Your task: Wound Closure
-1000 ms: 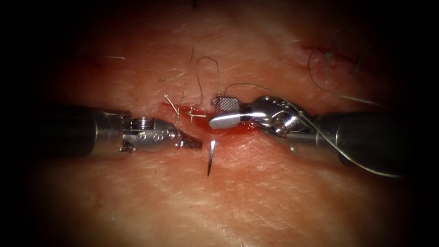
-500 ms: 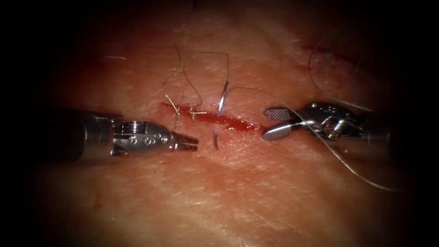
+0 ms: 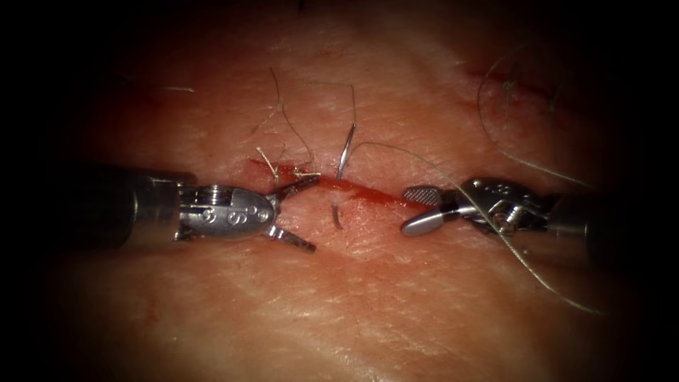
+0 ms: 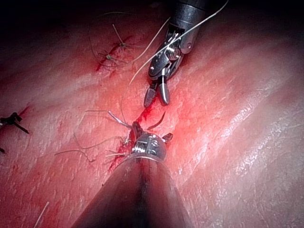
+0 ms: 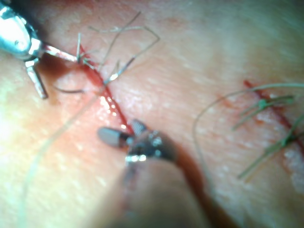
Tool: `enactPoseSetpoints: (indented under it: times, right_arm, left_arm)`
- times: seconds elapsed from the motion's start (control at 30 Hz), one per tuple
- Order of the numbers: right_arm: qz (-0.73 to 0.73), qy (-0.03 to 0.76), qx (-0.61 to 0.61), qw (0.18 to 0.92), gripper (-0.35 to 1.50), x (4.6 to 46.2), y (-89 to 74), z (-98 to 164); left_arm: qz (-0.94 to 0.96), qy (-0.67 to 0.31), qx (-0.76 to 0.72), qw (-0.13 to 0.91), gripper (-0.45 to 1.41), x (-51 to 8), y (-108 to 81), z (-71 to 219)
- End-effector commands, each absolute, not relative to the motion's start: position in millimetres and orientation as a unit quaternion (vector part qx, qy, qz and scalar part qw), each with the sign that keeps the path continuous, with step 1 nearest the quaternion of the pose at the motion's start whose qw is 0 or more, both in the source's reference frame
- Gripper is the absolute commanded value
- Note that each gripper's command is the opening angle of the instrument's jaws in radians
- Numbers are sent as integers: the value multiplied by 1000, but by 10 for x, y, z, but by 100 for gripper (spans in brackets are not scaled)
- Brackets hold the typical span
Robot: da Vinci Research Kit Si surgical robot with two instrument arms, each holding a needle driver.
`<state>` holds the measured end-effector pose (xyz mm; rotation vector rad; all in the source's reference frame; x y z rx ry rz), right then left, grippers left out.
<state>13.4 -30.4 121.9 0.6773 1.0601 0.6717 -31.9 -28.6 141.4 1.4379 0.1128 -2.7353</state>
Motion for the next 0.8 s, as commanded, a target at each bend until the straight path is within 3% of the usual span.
enactPoseSetpoints:
  times: [0.03,0.17,0.37,0.4,0.47,0.8]
  right_arm:
    - [308,487,310,756,131,141,-307,1226]
    - [308,491,309,754,131,143,-309,1228]
    - [308,492,309,753,131,142,-310,1228]
    - [309,493,309,753,131,142,-310,1228]
    - [309,494,310,751,131,142,-309,1226]
    - [308,495,315,749,131,138,-309,1217]
  left_arm:
    - [-884,38,466,27,81,-329,-290,1422]
    - [-881,35,470,36,71,-342,-287,1427]
    - [-876,35,478,54,19,-353,-285,1436]
    - [-876,35,478,54,6,-352,-284,1438]
    - [-875,36,479,56,-45,-350,-283,1441]
    - [-847,161,506,-27,-45,-346,-298,1402]
